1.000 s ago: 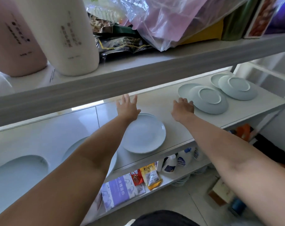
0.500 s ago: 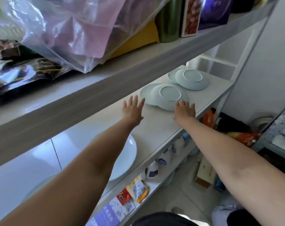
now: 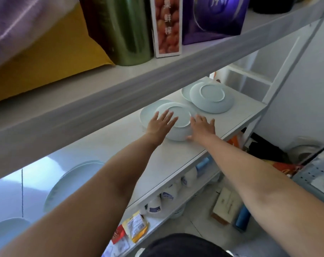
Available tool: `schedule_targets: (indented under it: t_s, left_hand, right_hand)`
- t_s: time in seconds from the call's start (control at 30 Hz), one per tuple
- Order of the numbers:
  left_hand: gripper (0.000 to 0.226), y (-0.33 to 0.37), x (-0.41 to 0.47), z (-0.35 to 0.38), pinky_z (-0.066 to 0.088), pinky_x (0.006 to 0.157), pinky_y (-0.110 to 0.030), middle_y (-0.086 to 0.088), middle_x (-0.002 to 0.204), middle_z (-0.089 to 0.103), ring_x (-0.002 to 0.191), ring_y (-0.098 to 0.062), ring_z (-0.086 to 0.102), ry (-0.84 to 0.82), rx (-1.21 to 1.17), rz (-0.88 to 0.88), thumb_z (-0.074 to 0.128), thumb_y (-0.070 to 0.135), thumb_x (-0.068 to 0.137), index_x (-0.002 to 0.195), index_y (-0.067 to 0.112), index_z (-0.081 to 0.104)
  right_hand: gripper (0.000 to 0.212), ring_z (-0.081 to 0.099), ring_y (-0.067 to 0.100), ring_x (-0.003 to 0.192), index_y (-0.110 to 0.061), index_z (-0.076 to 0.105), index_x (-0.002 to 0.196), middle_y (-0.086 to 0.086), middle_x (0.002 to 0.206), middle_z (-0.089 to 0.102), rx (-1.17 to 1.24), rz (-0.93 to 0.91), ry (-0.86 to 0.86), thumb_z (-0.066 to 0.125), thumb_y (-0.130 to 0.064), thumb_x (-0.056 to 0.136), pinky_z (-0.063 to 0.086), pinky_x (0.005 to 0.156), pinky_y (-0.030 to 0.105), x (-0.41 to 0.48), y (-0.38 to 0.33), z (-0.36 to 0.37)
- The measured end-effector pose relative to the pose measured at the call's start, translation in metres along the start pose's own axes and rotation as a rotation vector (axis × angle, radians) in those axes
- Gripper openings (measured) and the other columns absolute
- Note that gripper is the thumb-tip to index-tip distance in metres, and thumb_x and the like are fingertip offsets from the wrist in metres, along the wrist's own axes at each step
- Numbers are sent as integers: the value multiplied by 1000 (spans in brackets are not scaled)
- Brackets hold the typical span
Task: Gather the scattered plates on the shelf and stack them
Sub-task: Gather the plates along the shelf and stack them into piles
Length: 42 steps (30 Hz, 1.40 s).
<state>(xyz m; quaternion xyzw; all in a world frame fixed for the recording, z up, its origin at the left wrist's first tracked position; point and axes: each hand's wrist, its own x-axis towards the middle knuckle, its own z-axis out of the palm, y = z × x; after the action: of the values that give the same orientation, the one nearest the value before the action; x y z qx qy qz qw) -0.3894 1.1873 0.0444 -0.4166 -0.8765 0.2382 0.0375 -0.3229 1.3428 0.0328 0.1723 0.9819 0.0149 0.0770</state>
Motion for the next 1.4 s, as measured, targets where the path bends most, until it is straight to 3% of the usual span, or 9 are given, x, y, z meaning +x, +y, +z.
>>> schedule_targets:
  t_s: [0.17,0.3,0.67,0.83,0.97,1.13,1.23,1.33,1.4]
  left_hand:
    - [81,4,15,0,9,122,-39,-8,162,1,151,-24,5,-15,42,54,53,16,95,154,16,-1]
    - [71,2,23,7,31,113,-36,-13,161,7,148,-28,16,1,-9,83,44,8,97,154,12,3]
    - [55,-1,33,7,49,98,-41,-16,141,42,131,-29,43,101,-76,132,49,0,91,143,2,33]
    - [38,-8,31,2,55,83,-41,-13,120,56,114,-29,56,149,-146,120,50,-3,87,125,3,49]
    - [35,-15,25,-11,58,66,-43,-21,97,66,91,-36,67,339,-163,99,62,-13,70,104,-4,63]
    - [52,-30,15,-28,61,66,-38,-22,99,72,86,-34,73,543,14,-38,65,-8,64,116,-9,65]
    - [60,-40,5,-33,60,59,-44,-25,97,71,80,-40,72,526,-124,-60,69,-15,61,120,-8,59]
    - [54,-49,-17,-45,52,87,-43,-19,122,62,109,-37,62,500,-401,-209,48,-6,82,134,8,43]
    - [39,-58,-29,-51,37,99,-35,-16,133,55,124,-31,51,342,-558,-414,37,-2,91,126,9,53]
  right_hand:
    - [102,22,29,143,-17,9,151,7,156,16,38,-82,-47,62,-61,77,23,106,63,16,1,5]
    - [109,23,29,142,-17,12,149,11,156,13,17,-134,-70,66,-66,69,23,105,64,24,0,11]
    - [56,56,27,115,-11,42,123,7,127,52,-87,-316,133,69,-33,79,44,91,40,24,11,1]
    - [55,60,27,104,-8,53,114,10,112,63,-261,-380,289,73,-35,71,43,91,40,21,10,-12]
    - [49,63,22,49,-10,64,68,5,56,63,-271,-376,440,89,-16,27,48,45,25,20,5,-26]
    - [45,57,23,30,-9,66,76,5,47,57,-233,-306,642,89,-1,39,40,29,21,18,1,-46]
    - [42,62,26,37,-6,69,89,8,54,63,-159,-190,716,85,1,51,45,34,24,10,-9,-55]
    - [28,69,38,84,-4,54,119,19,95,69,108,-76,632,50,-3,92,53,66,40,6,-17,-61]
    - [26,62,40,100,-5,51,120,21,107,66,388,38,597,37,-15,100,48,78,41,4,-16,-65]
